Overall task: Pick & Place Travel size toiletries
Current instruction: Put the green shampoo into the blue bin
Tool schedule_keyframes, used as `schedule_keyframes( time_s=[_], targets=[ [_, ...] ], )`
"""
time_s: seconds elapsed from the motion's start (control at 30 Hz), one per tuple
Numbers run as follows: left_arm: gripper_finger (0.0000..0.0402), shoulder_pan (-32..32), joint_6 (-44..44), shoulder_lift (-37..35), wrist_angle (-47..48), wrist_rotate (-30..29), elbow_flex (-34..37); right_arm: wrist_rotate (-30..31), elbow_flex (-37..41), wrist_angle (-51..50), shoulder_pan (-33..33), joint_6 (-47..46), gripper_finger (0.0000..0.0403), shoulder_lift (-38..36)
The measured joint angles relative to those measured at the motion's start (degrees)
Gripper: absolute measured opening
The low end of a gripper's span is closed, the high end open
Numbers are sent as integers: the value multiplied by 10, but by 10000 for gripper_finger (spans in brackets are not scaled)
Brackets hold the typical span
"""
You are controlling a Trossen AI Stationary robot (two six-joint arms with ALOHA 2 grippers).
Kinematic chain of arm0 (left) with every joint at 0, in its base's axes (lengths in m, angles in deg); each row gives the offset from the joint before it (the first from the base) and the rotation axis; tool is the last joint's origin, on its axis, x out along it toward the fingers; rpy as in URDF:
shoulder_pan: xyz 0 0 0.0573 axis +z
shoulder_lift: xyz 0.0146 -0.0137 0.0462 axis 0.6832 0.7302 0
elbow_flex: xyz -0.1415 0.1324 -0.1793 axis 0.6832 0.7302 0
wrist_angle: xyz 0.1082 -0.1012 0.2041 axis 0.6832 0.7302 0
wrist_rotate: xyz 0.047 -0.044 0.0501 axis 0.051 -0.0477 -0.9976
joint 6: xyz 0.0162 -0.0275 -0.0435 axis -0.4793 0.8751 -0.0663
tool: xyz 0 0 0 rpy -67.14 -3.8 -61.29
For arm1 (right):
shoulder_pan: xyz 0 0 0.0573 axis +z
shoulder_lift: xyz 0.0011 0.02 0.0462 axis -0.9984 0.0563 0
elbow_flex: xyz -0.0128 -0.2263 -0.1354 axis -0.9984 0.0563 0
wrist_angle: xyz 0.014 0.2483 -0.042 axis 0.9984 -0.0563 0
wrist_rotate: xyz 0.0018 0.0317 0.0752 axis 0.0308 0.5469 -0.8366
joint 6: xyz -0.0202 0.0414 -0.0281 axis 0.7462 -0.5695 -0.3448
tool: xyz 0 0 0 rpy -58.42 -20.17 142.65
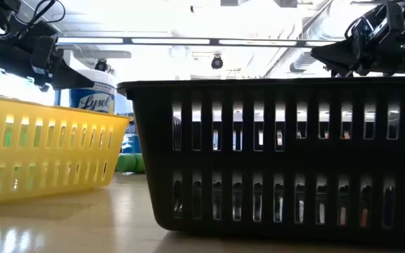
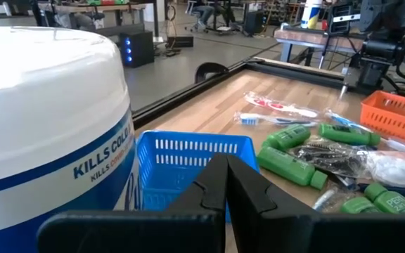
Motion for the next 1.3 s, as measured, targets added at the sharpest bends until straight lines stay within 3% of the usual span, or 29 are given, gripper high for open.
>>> schedule_keyframes(
  time_s=[0.3,0.6,1.3],
  targets=[
    [0,0,-20,0,0,1,0,-9,0,0,0,5,3,0],
    [0,0,-21,0,10,20,-4,6,0,40,0,95,3,0],
    [0,0,-22,0,3,61,-5,2,0,52,0,50,3,28]
  ],
)
